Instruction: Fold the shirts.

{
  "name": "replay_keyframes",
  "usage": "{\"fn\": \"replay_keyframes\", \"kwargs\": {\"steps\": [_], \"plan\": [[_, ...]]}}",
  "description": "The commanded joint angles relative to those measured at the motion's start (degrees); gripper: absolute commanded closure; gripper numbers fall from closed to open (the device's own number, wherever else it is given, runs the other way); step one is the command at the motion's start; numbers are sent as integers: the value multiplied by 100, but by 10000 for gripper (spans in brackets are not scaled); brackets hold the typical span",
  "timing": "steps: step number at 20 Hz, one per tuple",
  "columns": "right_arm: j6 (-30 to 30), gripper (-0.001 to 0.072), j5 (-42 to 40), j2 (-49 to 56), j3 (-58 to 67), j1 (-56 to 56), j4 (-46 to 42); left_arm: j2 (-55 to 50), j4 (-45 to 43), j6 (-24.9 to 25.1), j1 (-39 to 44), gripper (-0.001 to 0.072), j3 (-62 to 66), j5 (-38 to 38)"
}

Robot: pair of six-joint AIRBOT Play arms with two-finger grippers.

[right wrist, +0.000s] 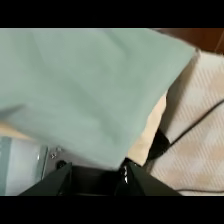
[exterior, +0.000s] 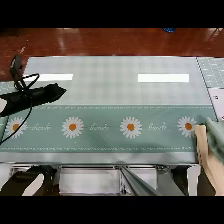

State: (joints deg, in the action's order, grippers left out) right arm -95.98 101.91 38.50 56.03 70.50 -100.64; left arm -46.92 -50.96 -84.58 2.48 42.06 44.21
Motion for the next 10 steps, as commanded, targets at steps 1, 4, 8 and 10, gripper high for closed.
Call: {"fn": "replay_keyframes", "kwargs": {"steps": [1, 4, 8, 10], "plan": [[-111, 299, 339, -179, -590, 105, -385, -74, 2, 52, 4, 685, 0, -435], [-149, 310, -122, 168, -103, 105, 57, -219, 0, 55, 2, 685, 149, -835], [81, 691, -1650, 1058, 1453, -68, 3648, -638, 2, 581, 4, 685, 1530, -643], [494, 691, -2632, 1532, 1945, -1051, 5515, -973, 0, 597, 63, 685, 2546, -315]]}}
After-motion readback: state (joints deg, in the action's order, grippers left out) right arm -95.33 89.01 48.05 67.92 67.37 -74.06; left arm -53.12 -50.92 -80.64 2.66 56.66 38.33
